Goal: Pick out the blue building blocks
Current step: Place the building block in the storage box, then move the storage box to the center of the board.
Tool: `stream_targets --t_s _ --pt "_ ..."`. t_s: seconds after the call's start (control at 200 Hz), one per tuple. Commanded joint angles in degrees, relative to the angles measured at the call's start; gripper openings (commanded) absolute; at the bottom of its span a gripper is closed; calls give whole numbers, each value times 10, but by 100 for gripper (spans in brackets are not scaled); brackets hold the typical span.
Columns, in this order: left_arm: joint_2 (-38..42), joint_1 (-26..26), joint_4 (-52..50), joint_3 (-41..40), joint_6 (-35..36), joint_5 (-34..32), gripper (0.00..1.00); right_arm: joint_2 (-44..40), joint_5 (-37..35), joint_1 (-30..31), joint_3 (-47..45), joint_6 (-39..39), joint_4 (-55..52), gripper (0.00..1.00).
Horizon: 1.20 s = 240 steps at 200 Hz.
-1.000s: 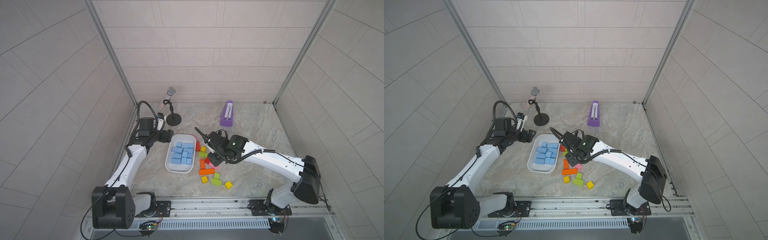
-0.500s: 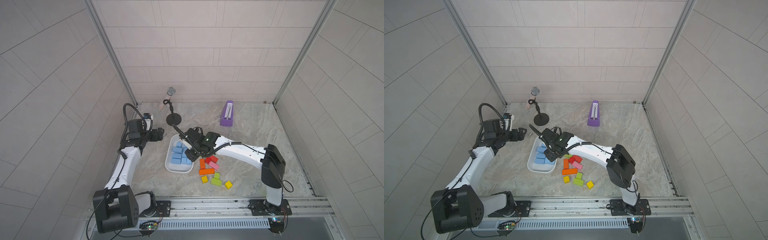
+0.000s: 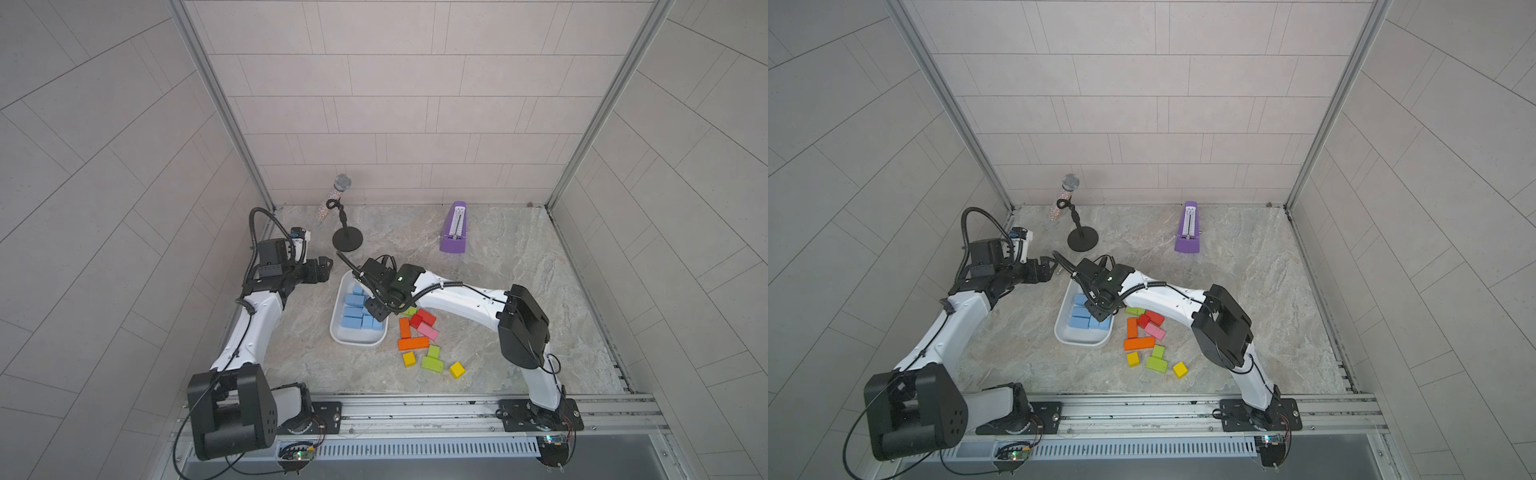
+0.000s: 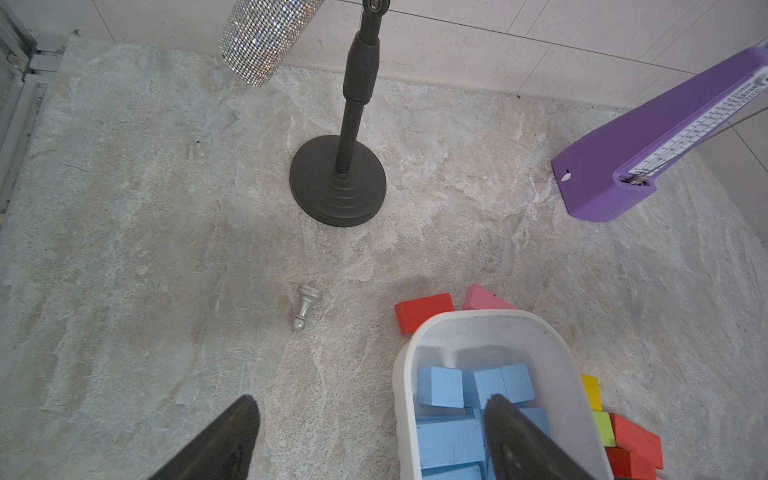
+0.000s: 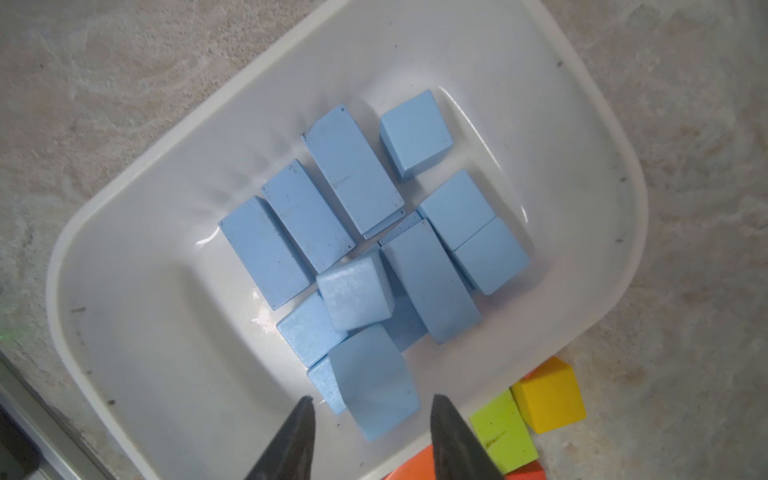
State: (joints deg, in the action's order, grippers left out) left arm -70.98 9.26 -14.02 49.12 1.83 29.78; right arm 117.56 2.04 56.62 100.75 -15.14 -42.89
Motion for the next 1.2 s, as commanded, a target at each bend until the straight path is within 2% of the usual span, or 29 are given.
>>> stream_targets --t_s 0.0,0.155,0.3,0.45,0.595,0.695,0.755,0.871,0.991,1.196 --pt "-6 2 12 -6 -8 14 89 1 -20 1 12 5 -8 52" --pt "-7 1 8 -7 -17 17 89 -19 -24 -2 4 0 -8 52" --pt "-22 1 -16 -2 -66 54 89 -67 2 -19 -42 -22 13 52" --pt "-40 1 -123 27 -131 58 89 -152 68 -56 -157 -83 90 53" --pt "-33 1 -134 -15 -202 64 90 -225 103 -89 -286 -147 182 55" --pt "-38 -3 -131 -43 -226 102 90 -267 128 -104 -349 -172 228 56" --pt "-38 -14 -131 -55 -234 117 89 -287 147 -114 -381 -192 259 56" --pt "-30 -44 -118 -78 -241 102 89 -307 180 -133 -418 -223 292 57" --pt "-44 -68 -107 -87 -260 121 89 -317 183 -137 -434 -233 302 57" --pt "-63 -139 -56 -86 -286 134 88 -323 195 -153 -465 -252 324 57"
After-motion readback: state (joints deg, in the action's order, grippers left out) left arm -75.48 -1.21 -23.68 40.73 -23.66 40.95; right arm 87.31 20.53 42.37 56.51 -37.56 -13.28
